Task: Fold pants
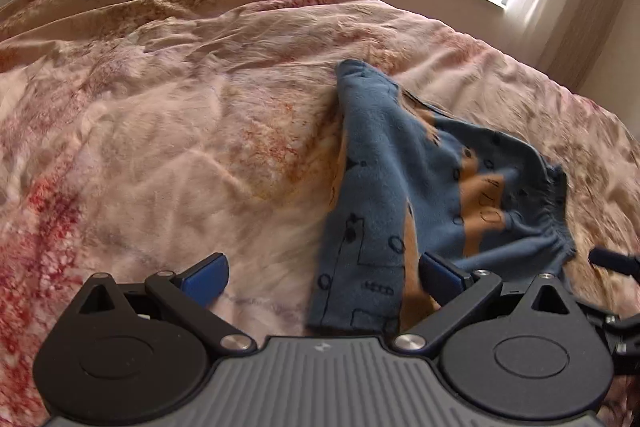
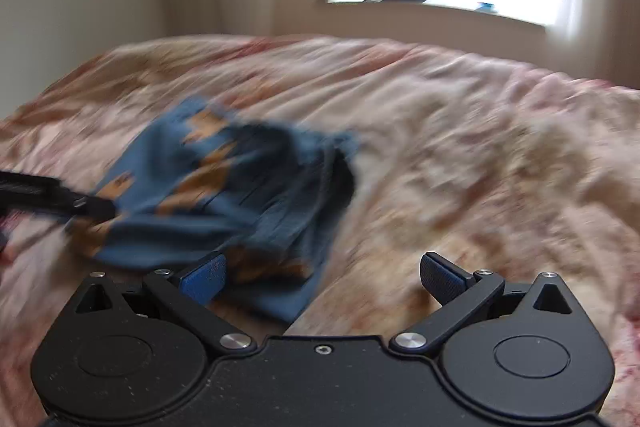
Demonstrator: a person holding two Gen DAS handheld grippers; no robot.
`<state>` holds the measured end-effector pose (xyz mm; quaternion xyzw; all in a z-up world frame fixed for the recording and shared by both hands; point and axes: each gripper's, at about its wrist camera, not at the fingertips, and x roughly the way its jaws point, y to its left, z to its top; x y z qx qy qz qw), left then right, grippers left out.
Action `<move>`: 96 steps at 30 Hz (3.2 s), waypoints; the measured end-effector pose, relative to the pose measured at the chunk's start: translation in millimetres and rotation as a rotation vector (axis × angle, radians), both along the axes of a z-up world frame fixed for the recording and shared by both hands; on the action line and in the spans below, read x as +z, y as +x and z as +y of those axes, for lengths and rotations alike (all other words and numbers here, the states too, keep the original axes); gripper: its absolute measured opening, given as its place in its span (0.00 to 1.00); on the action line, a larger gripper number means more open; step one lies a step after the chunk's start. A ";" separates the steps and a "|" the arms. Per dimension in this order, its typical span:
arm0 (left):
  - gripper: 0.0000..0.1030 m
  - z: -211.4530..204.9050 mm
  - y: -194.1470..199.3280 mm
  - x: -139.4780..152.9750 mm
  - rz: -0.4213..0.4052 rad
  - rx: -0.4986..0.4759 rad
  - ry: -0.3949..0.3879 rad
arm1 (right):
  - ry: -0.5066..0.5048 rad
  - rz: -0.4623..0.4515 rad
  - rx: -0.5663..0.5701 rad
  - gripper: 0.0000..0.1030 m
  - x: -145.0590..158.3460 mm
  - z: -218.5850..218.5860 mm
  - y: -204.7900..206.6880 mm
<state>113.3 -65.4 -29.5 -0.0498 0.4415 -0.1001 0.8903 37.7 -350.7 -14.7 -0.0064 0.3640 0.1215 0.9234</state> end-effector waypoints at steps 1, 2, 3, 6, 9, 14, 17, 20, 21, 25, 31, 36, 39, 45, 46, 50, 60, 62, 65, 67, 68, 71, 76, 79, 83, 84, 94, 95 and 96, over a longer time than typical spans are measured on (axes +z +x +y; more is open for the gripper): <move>1.00 1.3 -0.1 3.1 0.014 -0.005 0.004 | -0.023 -0.015 0.042 1.00 2.4 1.9 -4.2; 1.00 3.1 -1.0 6.2 0.028 -0.009 0.007 | -0.053 -0.030 0.062 0.99 4.6 3.2 -7.6; 1.00 5.5 -2.6 9.0 0.039 -0.017 0.007 | -0.069 -0.031 0.066 1.00 6.5 3.9 -9.5; 1.00 11.9 -10.1 14.8 0.060 -0.070 0.036 | -0.035 0.006 0.051 1.00 7.8 1.0 -6.6; 1.00 18.0 -21.5 11.1 0.061 -0.096 0.101 | 0.003 0.034 0.018 1.00 5.1 -1.5 -5.3; 1.00 34.3 -39.3 2.0 0.057 -0.094 0.058 | -0.014 0.056 0.028 1.00 -0.1 0.2 -13.7; 1.00 31.6 -35.1 11.3 0.043 -0.110 0.056 | -0.013 0.039 0.045 1.00 3.4 -1.0 -12.4; 1.00 28.0 -32.2 21.3 -0.010 -0.139 0.045 | 0.053 -0.002 0.036 1.00 10.2 -8.4 -0.5; 1.00 26.9 -30.0 23.5 -0.019 -0.142 0.037 | 0.082 -0.021 0.033 1.00 12.2 -12.1 5.9; 1.00 21.1 -12.2 27.9 -0.015 -0.125 -0.026 | 0.206 -0.064 0.045 1.00 11.9 -28.5 42.0; 1.00 -5.8 22.8 16.2 -0.039 -0.063 -0.005 | 0.279 0.071 0.079 1.00 -21.4 -43.4 109.3; 1.00 -17.3 33.1 -5.0 0.007 -0.062 -0.036 | 0.366 0.039 0.100 1.00 -19.6 -48.6 119.1; 1.00 -16.4 32.8 -9.9 0.012 -0.073 -0.036 | 0.339 -0.019 0.149 0.99 -11.1 -48.0 118.8; 1.00 -4.5 21.3 -14.0 -0.012 -0.119 -0.055 | 0.399 0.110 0.198 1.00 -26.3 -53.2 144.7; 1.00 -1.8 17.6 -15.3 -0.026 -0.125 -0.060 | 0.420 0.107 0.202 1.00 -27.5 -56.3 143.8; 1.00 6.3 6.4 -21.1 -0.090 -0.129 -0.097 | 0.526 0.127 0.215 1.00 -26.6 -65.4 135.5; 1.00 10.2 2.1 -17.8 -0.062 -0.067 -0.137 | 0.564 0.144 0.151 0.95 -26.4 -50.9 120.4; 1.00 10.2 2.5 -16.4 -0.052 -0.064 -0.135 | 0.575 0.147 0.120 0.86 -27.2 -56.4 119.3; 0.99 10.9 3.5 -13.5 -0.039 -0.061 -0.140 | 0.541 0.141 0.073 0.63 -25.8 -61.7 115.4; 0.96 11.8 4.8 -12.2 -0.031 -0.057 -0.148 | 0.509 0.132 0.047 0.46 -25.3 -63.1 111.3; 0.95 12.6 5.3 -11.4 -0.029 -0.053 -0.152 | 0.503 0.126 0.044 0.45 -25.1 -62.9 109.3; 0.88 14.8 6.4 -9.6 -0.026 -0.052 -0.165 | 0.464 0.111 0.040 0.42 -23.6 -57.6 105.9; 0.76 18.1 5.9 -5.8 -0.041 -0.077 -0.232 | 0.430 0.115 0.033 0.44 -21.7 -51.4 106.0; 0.53 15.9 5.9 -4.7 -0.045 -0.097 -0.238 | 0.394 0.117 0.024 0.49 -23.4 -42.4 106.1; 0.35 12.1 2.3 -1.1 -0.060 -0.125 -0.228 | 0.323 0.078 0.008 0.41 -18.4 -29.8 100.2; 0.29 12.4 1.1 0.9 -0.070 -0.127 -0.234 | 0.309 0.061 0.008 0.32 -15.9 -27.4 97.7; 0.18 25.0 -8.6 42.5 -0.306 -0.097 -0.157 | 0.083 -0.182 0.106 0.20 32.0 28.8 90.8; 0.18 28.1 -8.1 45.5 -0.325 -0.082 -0.144 | 0.072 -0.206 0.120 0.20 36.0 34.3 93.5; 0.18 31.2 -7.7 47.9 -0.344 -0.069 -0.135 | 0.066 -0.229 0.134 0.20 39.9 39.6 96.9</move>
